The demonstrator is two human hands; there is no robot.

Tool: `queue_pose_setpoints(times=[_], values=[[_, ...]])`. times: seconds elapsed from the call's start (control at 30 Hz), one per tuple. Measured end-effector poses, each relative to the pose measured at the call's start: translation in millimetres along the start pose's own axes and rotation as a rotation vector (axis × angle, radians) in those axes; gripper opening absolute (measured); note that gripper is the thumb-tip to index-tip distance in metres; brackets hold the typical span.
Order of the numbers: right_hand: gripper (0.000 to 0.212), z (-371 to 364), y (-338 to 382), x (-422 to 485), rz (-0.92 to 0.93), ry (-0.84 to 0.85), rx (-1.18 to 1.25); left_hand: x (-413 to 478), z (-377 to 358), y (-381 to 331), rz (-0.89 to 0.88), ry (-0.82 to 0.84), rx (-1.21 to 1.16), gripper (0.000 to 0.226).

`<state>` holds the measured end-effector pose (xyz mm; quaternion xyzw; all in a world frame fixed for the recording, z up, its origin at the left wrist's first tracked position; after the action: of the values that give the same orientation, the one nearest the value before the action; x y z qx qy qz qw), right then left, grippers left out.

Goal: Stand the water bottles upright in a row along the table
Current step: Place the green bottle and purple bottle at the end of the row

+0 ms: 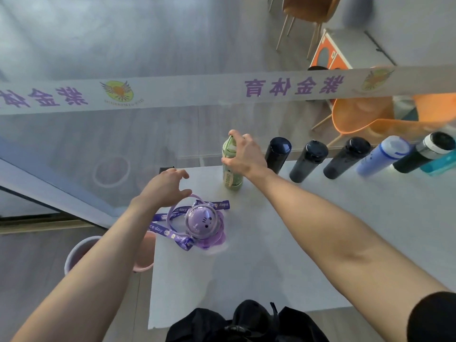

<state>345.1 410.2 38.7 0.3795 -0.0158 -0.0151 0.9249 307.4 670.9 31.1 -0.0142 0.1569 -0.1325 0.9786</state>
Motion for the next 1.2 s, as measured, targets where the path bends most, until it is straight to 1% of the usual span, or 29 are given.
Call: queue_pose_setpoints(times=[0.1,0.47,0.53,0.57,0.67,0.7,0.77,0.83,0.87,0.93,0.97,1.0,1.07,1.13,1.2], values=[[0.073,-3,1,1,-0.016,-0.020,0.015,2,-1,0,-0.009,-0.003,-0.005,0.059],[0.080,-1,-1,-4,0.019,0.040,-0.024,0,3,-9,0.017,-0.009,-0.025,0.058],[0.090,-3,-1,-7,0.038,0.067,-0.047,-4,5,-12,0.015,-0.016,-0.028,0.055],[0.100,-4,-1,-9,0.040,0.078,-0.072,-6,5,-13,0.013,-0.018,-0.032,0.053],[0.140,0,-6,-13,-0.009,0.097,-0.145,-16,5,-15,0.000,-0.027,-0.030,0.046],[0.147,3,-8,-14,-0.025,0.093,-0.156,-19,5,-16,0.002,-0.040,-0.033,0.044],[0.150,11,-13,-18,-0.062,0.095,-0.167,-27,4,-19,0.013,-0.083,-0.042,0.039],[0.140,17,-21,-29,-0.104,0.105,-0.173,-35,0,-24,0.044,-0.141,-0.036,0.035],[0.128,18,-27,-37,-0.114,0.100,-0.178,-40,-4,-27,0.071,-0.178,-0.030,0.036],[0.090,17,-41,-59,-0.110,0.103,-0.211,-52,-12,-38,0.117,-0.240,-0.015,0.045],[0.074,14,-48,-72,-0.113,0.136,-0.235,-58,-18,-45,0.134,-0.250,-0.008,0.053],[0.064,11,-56,-86,-0.124,0.196,-0.265,-64,-25,-53,0.147,-0.239,0.006,0.062],[0.058,0,-71,-111,-0.149,0.389,-0.351,-74,-39,-71,0.165,-0.192,0.068,0.082],[0.060,-13,-84,-131,-0.158,0.586,-0.410,-80,-51,-87,0.195,-0.127,0.156,0.100],[0.063,-22,-93,-144,-0.161,0.699,-0.428,-82,-62,-97,0.246,-0.057,0.187,0.116]])
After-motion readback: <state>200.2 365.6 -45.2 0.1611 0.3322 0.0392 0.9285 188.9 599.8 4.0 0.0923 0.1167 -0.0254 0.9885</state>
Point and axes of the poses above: each hand's wrist, its own x-axis towards the middle knuckle, its own z-axis out of the back of the hand, y = z × x, the point moved 1 cm from there along x, towards the middle knuckle, and after that the axes turned 11 degrees about x, right-handed, at the moved point
